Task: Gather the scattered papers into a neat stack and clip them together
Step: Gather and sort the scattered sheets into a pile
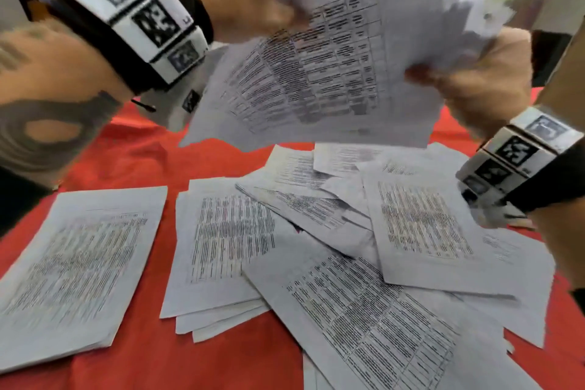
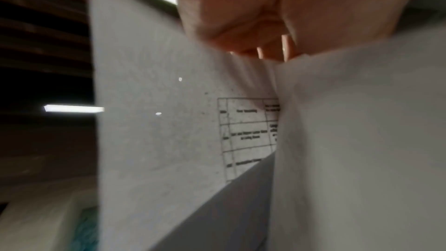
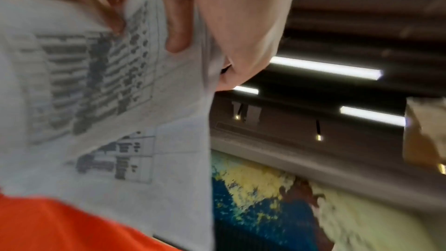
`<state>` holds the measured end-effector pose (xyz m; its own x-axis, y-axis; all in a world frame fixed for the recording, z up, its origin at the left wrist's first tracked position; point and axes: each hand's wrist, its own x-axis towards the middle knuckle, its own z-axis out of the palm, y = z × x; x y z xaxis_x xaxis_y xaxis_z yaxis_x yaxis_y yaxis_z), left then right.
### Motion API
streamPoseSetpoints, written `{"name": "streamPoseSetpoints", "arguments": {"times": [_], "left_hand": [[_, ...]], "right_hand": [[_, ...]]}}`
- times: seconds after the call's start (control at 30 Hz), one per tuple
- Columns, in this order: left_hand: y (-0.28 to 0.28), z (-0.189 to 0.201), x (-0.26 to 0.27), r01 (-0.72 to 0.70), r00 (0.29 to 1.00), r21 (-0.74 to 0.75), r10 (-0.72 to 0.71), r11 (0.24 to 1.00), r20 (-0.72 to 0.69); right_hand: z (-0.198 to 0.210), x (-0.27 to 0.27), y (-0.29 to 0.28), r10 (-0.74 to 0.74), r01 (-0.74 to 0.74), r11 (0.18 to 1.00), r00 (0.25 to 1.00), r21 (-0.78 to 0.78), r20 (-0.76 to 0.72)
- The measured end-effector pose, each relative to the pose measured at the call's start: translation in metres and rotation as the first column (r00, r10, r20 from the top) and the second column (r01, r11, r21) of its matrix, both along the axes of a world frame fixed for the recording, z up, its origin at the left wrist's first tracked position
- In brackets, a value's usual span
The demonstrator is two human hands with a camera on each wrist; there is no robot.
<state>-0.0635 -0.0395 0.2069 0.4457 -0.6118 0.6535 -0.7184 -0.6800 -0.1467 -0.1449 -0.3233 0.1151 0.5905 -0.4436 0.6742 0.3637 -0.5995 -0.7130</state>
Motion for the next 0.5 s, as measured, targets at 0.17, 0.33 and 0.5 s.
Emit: {"name": "streamPoseSetpoints", "arguments": {"times": [0.17, 0.33, 0.5], "left_hand": [[0.032, -0.053, 0.030, -0.126, 0.964, -0.319, 0.040, 0.939, -0.261], [0.064, -0.193, 0.059, -0.389, 0.632, -0.403, -0.079, 0.828, -0.771], [0.065, -0.254, 0.070, -0.417, 0.571, -0.482, -0.191, 0.771, -0.799]], "right_hand": [[-0.055, -0.002, -0.004, 0.165, -0.192, 0.933, 0.980, 0.304, 0.113], [-0.140, 0.000, -0.010, 0.350, -0.226, 0.840, 0.921, 0.494, -0.173], [-0.180, 0.005, -0.003, 0.305, -0.096, 0.841, 0.897, 0.533, -0.320]]}}
